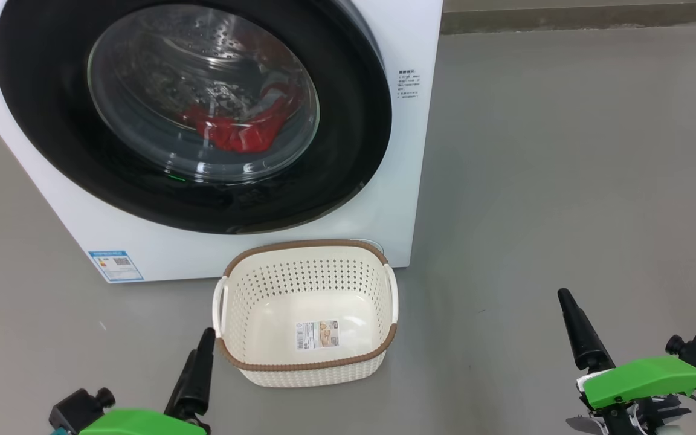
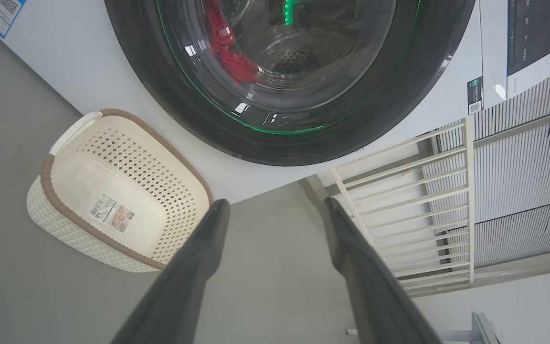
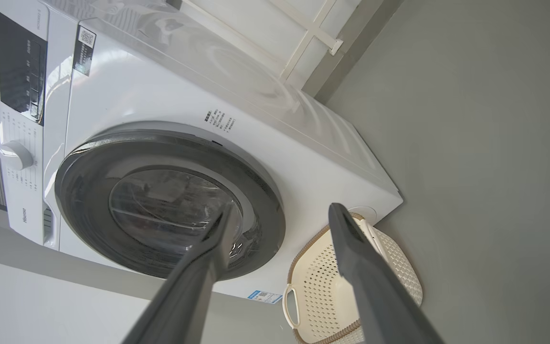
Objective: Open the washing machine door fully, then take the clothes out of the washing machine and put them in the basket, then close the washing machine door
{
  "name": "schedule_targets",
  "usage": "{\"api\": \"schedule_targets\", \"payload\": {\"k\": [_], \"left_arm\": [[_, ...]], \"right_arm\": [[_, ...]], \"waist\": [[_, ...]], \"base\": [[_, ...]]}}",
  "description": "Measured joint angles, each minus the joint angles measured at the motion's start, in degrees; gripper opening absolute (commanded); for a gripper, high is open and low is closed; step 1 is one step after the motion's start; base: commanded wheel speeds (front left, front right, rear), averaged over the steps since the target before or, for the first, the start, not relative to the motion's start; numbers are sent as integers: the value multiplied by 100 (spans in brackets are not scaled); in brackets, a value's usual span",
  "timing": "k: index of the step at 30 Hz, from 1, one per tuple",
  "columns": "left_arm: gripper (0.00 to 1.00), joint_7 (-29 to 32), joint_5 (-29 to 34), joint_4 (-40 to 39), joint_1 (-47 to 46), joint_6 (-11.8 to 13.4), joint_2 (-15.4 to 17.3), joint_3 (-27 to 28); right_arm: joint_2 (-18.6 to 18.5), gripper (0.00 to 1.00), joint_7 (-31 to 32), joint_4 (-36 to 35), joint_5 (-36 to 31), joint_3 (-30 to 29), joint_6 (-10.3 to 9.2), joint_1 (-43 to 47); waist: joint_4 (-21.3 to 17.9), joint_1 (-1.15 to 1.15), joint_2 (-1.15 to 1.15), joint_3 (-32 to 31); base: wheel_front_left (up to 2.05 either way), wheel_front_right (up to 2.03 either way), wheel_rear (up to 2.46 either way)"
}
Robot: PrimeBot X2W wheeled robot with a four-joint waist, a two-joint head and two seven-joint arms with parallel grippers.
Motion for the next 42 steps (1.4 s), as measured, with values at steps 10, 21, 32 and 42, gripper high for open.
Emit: {"api": "schedule_targets", "payload": {"k": [10,21,32,42], "left_arm": [[100,-185,688,-92,-70,213,5,-138],[100,-348,1640,-246,-135,355,18,-325],[100,-547,2543,-293,-293,508,38,-533],[100,-701,3186,-300,-372,646,45,-641]], "right_arm": [[-3,100,-145,-85,-790,68,1,-110],[-15,100,-327,-142,-1717,172,0,-210],[-38,100,-498,-368,-2630,200,0,-320],[-58,100,-658,-353,-3308,303,1,-347]], "waist": [[-17,0,0,-17],[-47,0,0,-33],[-89,0,0,1],[-115,0,0,7]], "base": [[0,0,0],[0,0,0],[0,0,0],[0,0,0]]}}
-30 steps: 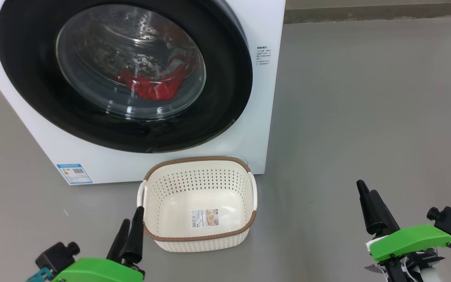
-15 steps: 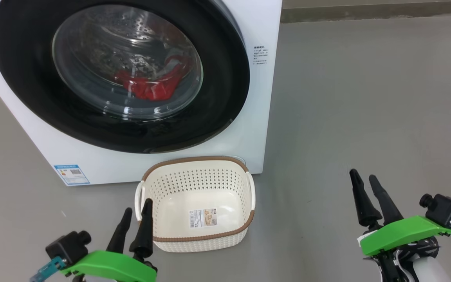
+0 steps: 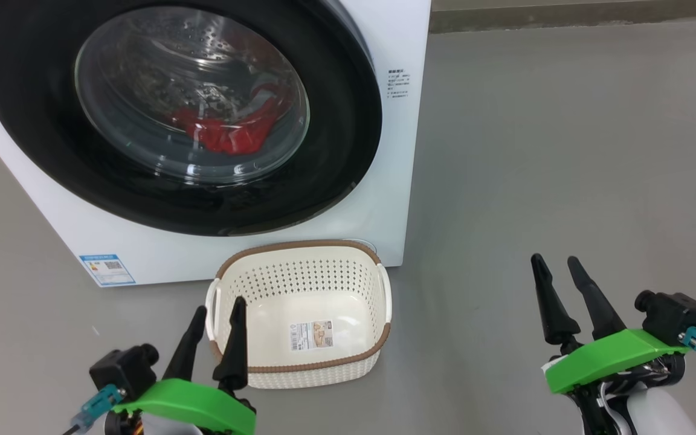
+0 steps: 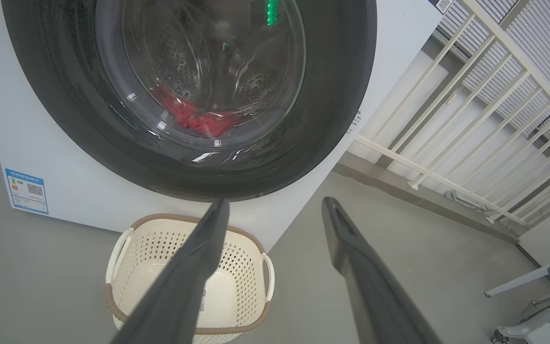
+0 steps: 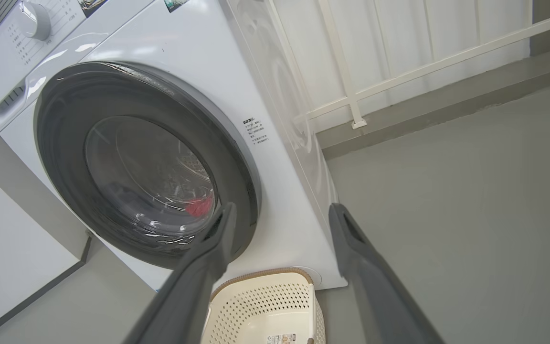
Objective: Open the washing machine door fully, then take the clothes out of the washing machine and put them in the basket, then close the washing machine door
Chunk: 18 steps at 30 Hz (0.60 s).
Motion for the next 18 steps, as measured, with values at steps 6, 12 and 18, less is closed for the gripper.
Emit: {"api": "schedule_targets", "payload": {"k": [6,12,18], "left_arm": [[100,-101,325,-15,-108,32,5,-91],[100,-222,705,-25,-120,41,23,-220],[100,-303,1065,-34,-227,115,40,-274]], "right_arm": [[-11,100,-118,31,-400,114,0,-122],[-23,100,-234,55,-839,178,0,-196],[-33,100,-330,47,-1277,237,0,-241]], "waist": [[6,0,0,-2],[6,0,0,-25],[-11,0,0,-52]], "base": [[0,0,0],[0,0,0],[0,0,0]]}}
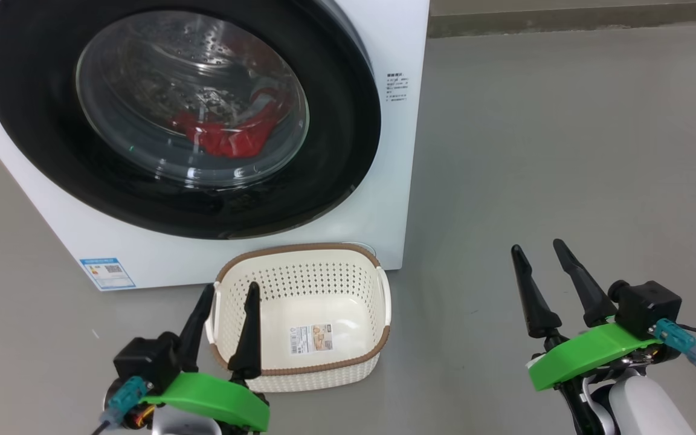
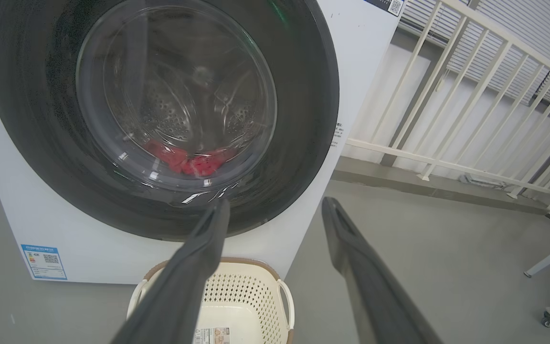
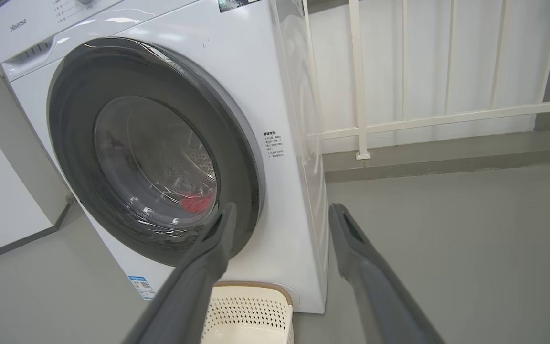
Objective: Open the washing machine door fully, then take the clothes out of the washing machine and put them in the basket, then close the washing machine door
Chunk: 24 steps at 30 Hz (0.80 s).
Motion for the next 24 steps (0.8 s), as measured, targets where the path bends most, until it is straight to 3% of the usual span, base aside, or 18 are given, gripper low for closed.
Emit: {"api": "schedule_targets", "payload": {"k": [8,24], "left_arm": [[100,-153,428,5,-34,246,4,-71],[100,-371,1094,141,-164,494,16,-115]], "right_arm": [[-13,100,-137,-3,-522,70,0,-58],[-48,100,-348,120,-1266,111,0,-215]], "waist": [[-29,0,0,-46],[-71,0,0,-69]], "base": [[0,0,0],[0,0,0]]}}
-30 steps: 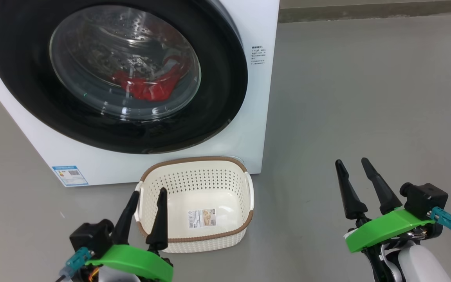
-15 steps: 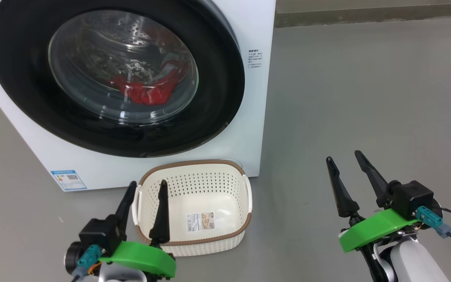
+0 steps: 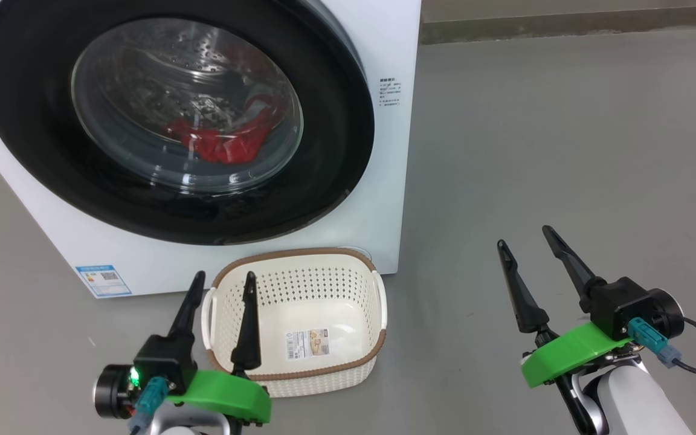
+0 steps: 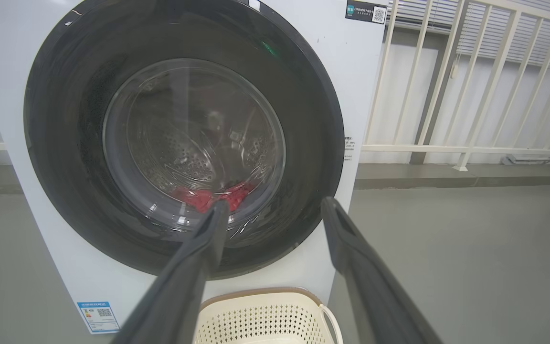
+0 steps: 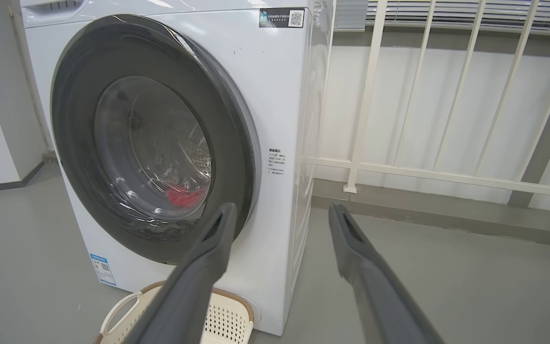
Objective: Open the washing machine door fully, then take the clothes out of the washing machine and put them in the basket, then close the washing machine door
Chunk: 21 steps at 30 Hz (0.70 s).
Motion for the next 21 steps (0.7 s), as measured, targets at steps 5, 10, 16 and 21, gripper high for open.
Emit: {"api": "schedule_targets", "payload": {"k": [5,10,16,21], "left_arm": [[100,0,2,1,-9,0,0,20],[100,0,0,8,-9,0,0,31],[100,0,-12,8,-8,-1,0,37],[100,0,-13,7,-8,-2,0,40]], "right_arm": [[-8,100,0,23,-1,-1,0,-1],[-9,100,0,24,0,-1,0,-1],[-15,100,0,57,286,57,0,-1],[-14,100,0,121,583,137,0,-1]], "waist": [[0,0,0,-12],[12,0,0,-29],[34,0,0,-20],[65,0,0,4]], "base": [[0,0,0],[0,0,0],[0,0,0],[0,0,0]]}}
